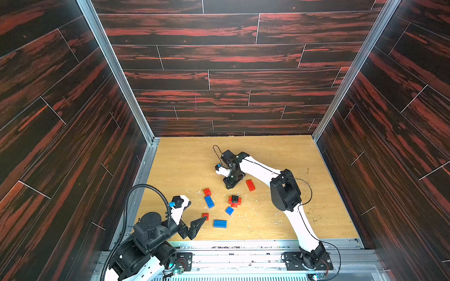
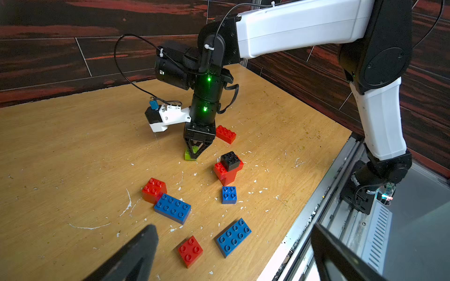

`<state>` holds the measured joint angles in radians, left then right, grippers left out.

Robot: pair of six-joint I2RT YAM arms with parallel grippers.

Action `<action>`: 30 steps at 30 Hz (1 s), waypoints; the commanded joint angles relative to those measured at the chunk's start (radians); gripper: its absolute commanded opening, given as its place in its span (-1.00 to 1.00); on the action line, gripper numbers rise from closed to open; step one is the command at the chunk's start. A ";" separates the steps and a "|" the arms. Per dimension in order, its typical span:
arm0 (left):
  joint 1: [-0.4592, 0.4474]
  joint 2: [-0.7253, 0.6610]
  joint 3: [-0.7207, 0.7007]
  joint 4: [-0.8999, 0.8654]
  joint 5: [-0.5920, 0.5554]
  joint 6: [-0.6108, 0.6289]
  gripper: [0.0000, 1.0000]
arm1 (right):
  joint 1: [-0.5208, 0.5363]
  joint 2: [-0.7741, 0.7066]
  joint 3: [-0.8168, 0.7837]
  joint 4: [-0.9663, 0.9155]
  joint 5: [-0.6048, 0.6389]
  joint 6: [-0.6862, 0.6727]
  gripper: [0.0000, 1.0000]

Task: Assemble the letter f with lego
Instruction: Pick up the lego brick from the center of the board.

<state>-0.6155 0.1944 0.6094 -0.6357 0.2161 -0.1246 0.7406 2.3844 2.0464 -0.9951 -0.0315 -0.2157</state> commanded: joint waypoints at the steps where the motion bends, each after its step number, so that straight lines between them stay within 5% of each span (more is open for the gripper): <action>1: -0.004 -0.009 -0.003 0.003 -0.007 -0.002 1.00 | 0.006 -0.048 0.008 -0.049 -0.019 -0.070 -0.75; 30: -0.003 -0.006 -0.002 0.002 -0.007 -0.001 1.00 | 0.038 -0.393 -0.246 -0.122 -0.013 -0.261 -0.71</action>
<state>-0.6155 0.1944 0.6094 -0.6353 0.2161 -0.1246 0.7708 2.0300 1.8286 -1.1046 -0.0330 -0.4397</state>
